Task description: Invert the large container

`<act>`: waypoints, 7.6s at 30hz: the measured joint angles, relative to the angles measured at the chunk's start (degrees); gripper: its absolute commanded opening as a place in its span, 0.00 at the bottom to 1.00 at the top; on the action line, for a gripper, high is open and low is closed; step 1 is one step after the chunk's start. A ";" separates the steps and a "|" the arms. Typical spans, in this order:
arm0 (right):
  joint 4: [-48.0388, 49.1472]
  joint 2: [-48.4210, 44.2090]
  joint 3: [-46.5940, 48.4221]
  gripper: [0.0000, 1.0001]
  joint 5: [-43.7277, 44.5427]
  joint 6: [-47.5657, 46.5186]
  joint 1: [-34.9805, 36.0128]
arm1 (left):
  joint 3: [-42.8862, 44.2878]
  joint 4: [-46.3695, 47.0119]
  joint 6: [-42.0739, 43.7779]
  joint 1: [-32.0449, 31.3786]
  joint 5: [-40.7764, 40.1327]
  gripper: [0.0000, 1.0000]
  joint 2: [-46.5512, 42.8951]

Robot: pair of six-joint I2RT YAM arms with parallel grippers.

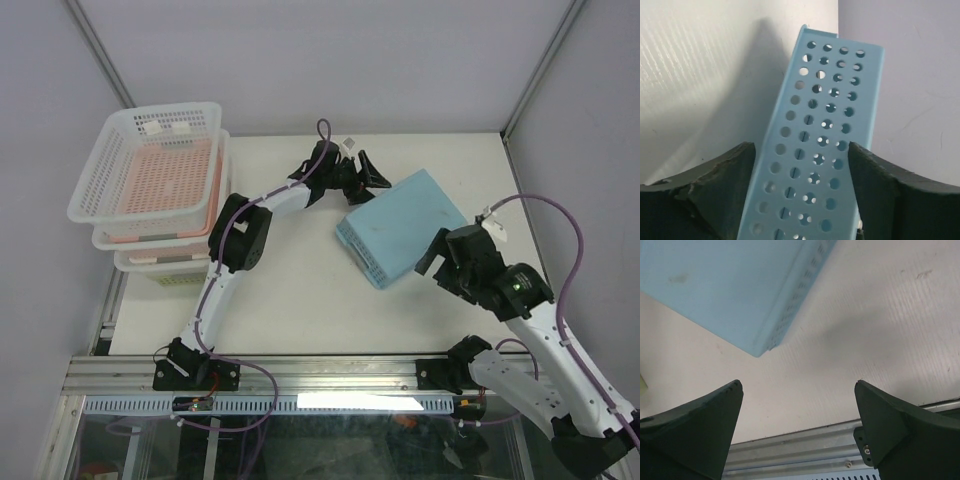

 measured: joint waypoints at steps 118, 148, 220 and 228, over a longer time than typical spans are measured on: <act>15.43 -2.38 -24.41 0.51 -31.39 8.26 -48.06 | -32.41 -15.13 23.61 -13.99 -10.51 0.99 -34.86; 51.15 32.92 -13.35 0.58 -24.06 8.41 -46.38 | -39.65 -18.16 29.68 -14.01 -12.15 0.99 -42.93; 43.85 72.37 31.12 0.22 -11.96 -27.65 -25.81 | -35.15 -25.53 28.96 -14.10 -19.47 0.99 -42.14; 41.00 78.86 37.70 0.20 -6.99 -28.94 -26.23 | -35.89 -25.44 29.20 -14.10 -18.78 0.99 -41.90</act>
